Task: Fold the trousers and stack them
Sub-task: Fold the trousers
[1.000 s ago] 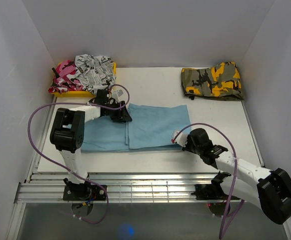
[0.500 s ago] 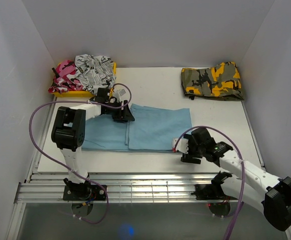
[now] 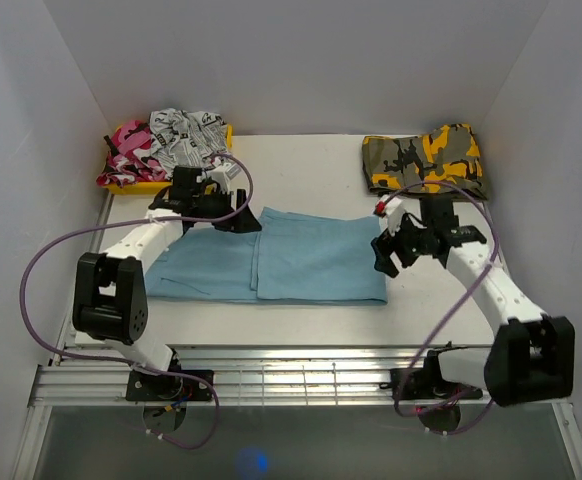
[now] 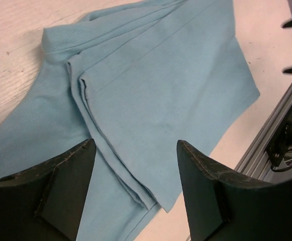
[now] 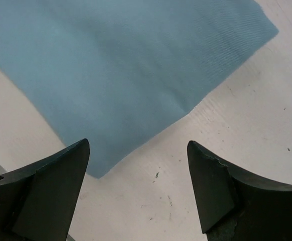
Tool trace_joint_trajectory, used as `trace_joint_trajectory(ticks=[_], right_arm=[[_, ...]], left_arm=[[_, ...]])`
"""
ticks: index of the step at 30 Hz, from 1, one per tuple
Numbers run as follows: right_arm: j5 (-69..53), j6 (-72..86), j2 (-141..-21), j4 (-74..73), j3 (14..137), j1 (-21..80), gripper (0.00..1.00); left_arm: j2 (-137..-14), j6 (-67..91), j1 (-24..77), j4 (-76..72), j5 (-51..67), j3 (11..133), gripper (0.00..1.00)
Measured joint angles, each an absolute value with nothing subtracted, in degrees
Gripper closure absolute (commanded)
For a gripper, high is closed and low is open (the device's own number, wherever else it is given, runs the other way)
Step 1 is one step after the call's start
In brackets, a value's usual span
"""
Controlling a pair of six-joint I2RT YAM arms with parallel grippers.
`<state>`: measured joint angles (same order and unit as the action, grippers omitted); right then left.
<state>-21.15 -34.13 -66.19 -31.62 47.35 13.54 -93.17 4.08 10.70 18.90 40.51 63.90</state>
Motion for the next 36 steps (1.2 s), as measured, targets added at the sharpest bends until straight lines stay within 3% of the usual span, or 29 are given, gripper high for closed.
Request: trace_joint_trajectory(ticks=[6, 16, 19, 27, 31, 36], right_arm=[[-33.7, -24.4, -85.3, -30.0, 54.4, -2.0, 0.24], [-38.2, -13.9, -94.0, -26.5, 50.0, -6.1, 0.19], [-42.2, -11.5, -96.4, -25.6, 50.5, -7.8, 0.21], [-52.0, -7.9, -102.3, -22.4, 51.7, -8.7, 0.3], [-52.9, -7.2, -103.5, -21.1, 51.6, -8.7, 0.4], [-53.0, -6.6, -105.1, -20.3, 51.5, -8.7, 0.54]], left_arm=[[-90.5, 6.3, 11.4, 12.4, 46.5, 58.8, 0.3], [-104.5, 13.9, 13.4, 2.0, 47.3, 55.5, 0.41], [-108.1, 15.1, 13.1, 2.8, 48.4, 56.9, 0.4], [-104.9, 12.8, 11.3, 8.6, 48.8, 58.8, 0.24], [-99.1, 10.8, 1.0, 15.8, 50.3, 61.3, 0.22], [-95.7, -1.3, -23.8, 28.9, 49.9, 68.4, 0.21]])
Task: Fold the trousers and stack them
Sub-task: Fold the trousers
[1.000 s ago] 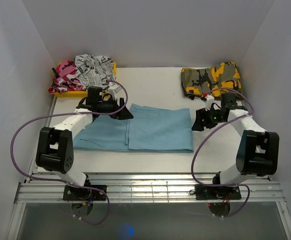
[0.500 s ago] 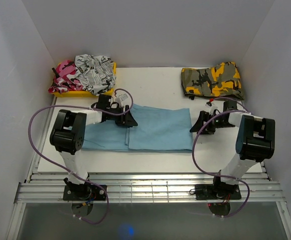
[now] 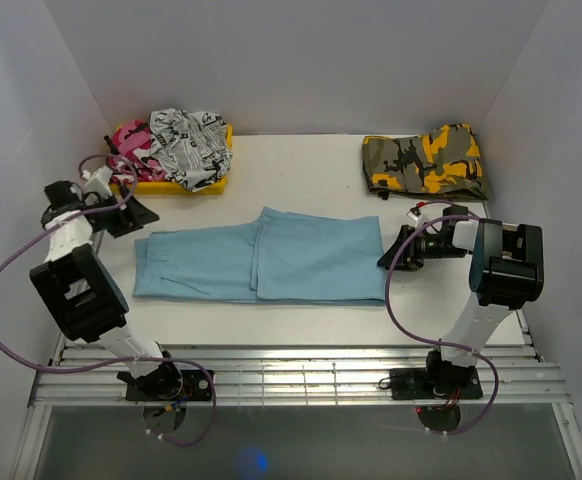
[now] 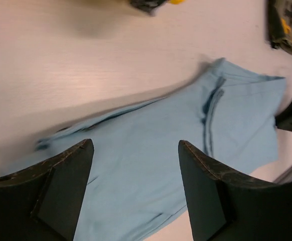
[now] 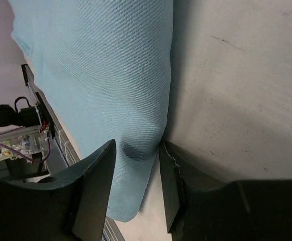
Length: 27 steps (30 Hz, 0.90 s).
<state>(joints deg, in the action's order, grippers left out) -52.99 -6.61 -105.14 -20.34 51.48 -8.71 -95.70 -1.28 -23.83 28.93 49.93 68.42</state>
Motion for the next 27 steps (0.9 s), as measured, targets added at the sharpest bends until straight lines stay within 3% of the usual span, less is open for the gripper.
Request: trace_joint_trajectory(ticks=[5, 8, 9, 10, 27], right_arm=[[-54.5, -6.7, -106.4, -20.4, 51.5, -8.7, 0.58], [-54.1, -7.2, -106.9, -20.3, 51.5, -8.7, 0.76], [-54.1, -7.4, -107.3, -20.4, 51.5, -8.7, 0.89], [-54.0, -7.9, -107.6, -20.5, 51.6, -8.7, 0.92], [-52.0, -20.1, -100.0, -41.0, 62.8, -14.2, 0.92]], left_arm=[[-99.0, -14.6, -39.3, 42.3, 49.2, 71.0, 0.21], [-102.0, -19.4, -42.4, 47.3, 49.0, 70.8, 0.21], [-102.6, -20.2, -42.7, 48.0, 48.9, 70.6, 0.2], [-102.9, -21.1, -42.9, 48.7, 48.9, 70.1, 0.2], [-103.5, -23.7, -43.4, 46.7, 48.1, 64.8, 0.22]])
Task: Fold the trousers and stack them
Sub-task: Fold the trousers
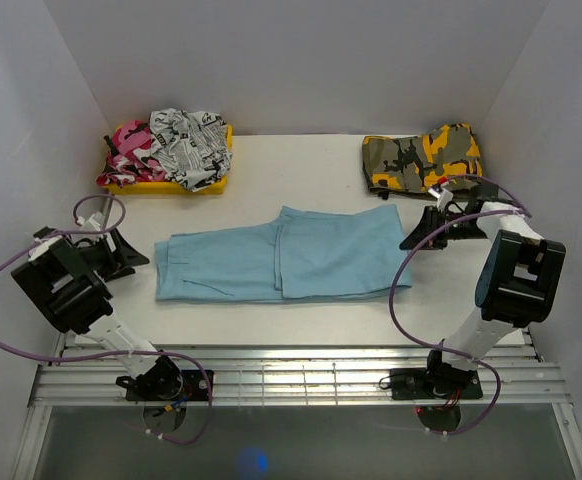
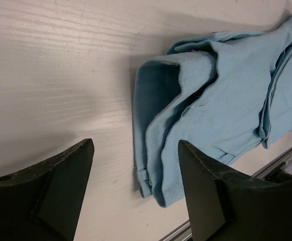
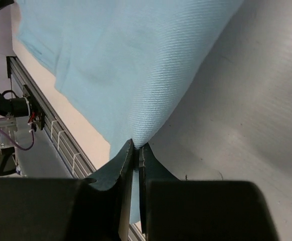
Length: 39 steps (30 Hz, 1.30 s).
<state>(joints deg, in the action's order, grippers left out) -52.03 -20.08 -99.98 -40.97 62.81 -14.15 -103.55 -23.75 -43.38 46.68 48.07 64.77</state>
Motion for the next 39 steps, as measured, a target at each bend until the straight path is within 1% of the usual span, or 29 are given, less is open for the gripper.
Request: trace_joint_trajectory(ticks=[5, 9, 12, 13, 16, 17, 19, 20, 21, 22, 23, 24, 31, 35, 39], right_arm=[[-55.7, -23.0, -95.3, -48.0, 68.7, -14.4, 0.92], [-59.4, -23.2, -94.2, -51.4, 71.9, -14.3, 0.92], [-61.8, -23.1, -94.1, -53.1, 72.9, -14.0, 0.92], [-62.5, -23.0, -94.1, -53.4, 73.1, -13.8, 0.92], [-64.7, -21.9, -93.8, -53.4, 73.4, -12.6, 0.92], [-65.2, -21.0, -93.4, -52.9, 73.4, -12.0, 0.92], [-66.2, -18.9, -92.3, -51.3, 73.4, -10.4, 0.92], [-66.5, -17.5, -91.6, -50.3, 73.5, -9.3, 0.92], [-66.7, -16.1, -90.8, -48.9, 73.5, -8.2, 0.92], [-66.8, -14.6, -90.1, -47.3, 73.6, -6.9, 0.92], [-66.9, -13.3, -89.3, -45.7, 73.7, -5.8, 0.92], [-66.6, -10.2, -88.4, -42.8, 73.7, -3.9, 0.92], [-62.9, 10.0, -84.9, -19.7, 72.2, 9.1, 0.92], [-59.7, 18.2, -87.0, -10.5, 72.2, 16.7, 0.92], [-57.1, 24.3, -93.1, -3.8, 73.0, 22.4, 0.92]], left_arm=[[-103.6, -25.0, -41.1, 46.7, 49.3, 61.7, 0.22], [-103.6, -24.4, -38.1, 45.8, 50.3, 59.3, 0.25], [-103.6, -23.0, -35.3, 44.4, 51.0, 57.8, 0.31], [-103.5, -22.3, -34.1, 44.0, 51.1, 57.6, 0.39], [-103.8, -20.2, -30.5, 41.9, 51.0, 56.9, 0.52], [-104.2, -19.5, -29.3, 41.2, 51.0, 56.9, 0.61], [-105.5, -17.9, -27.3, 40.0, 51.1, 56.9, 0.72], [-106.3, -17.1, -26.7, 39.6, 51.6, 57.0, 0.82], [-106.9, -16.2, -26.0, 39.3, 52.1, 57.1, 0.88], [-107.7, -15.4, -25.5, 38.7, 52.7, 57.1, 0.96], [-107.9, -14.8, -25.1, 38.6, 53.0, 57.1, 0.96], [-108.0, -14.0, -24.4, 38.3, 53.5, 57.1, 1.0], [-109.0, -9.0, -18.4, 34.5, 55.0, 57.1, 1.0], [-110.1, -6.8, -16.8, 33.1, 56.5, 57.2, 1.0], [-110.5, -5.5, -16.4, 32.3, 57.2, 57.3, 1.0]])
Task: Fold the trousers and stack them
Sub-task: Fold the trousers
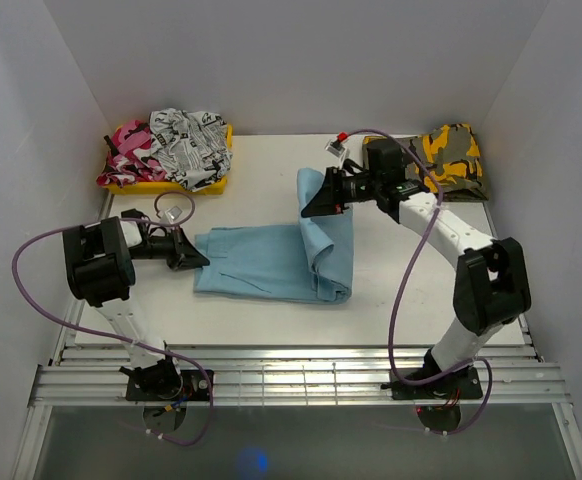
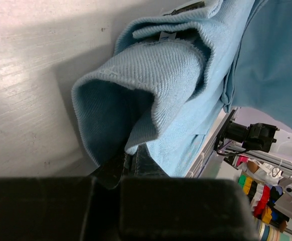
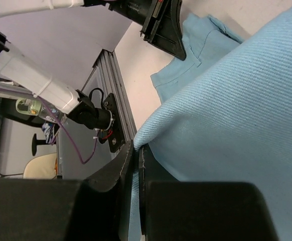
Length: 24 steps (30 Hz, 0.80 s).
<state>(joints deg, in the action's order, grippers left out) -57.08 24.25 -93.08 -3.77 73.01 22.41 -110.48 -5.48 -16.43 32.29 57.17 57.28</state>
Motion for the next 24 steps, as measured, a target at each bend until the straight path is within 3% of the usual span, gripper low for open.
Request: trace_joint_trajectory(ticks=[11, 24], right_arm=[[-52.0, 29.7, -107.3, 0.5, 83.5, 34.7, 0.92], [-49.4, 34.8, -121.9, 6.2, 92.2, 42.2, 0.92]], left_arm=[[-110.5, -3.1, -15.5, 29.7, 57.6, 57.0, 1.0], [-111.8, -0.8, -15.5, 26.2, 60.9, 55.8, 1.0]])
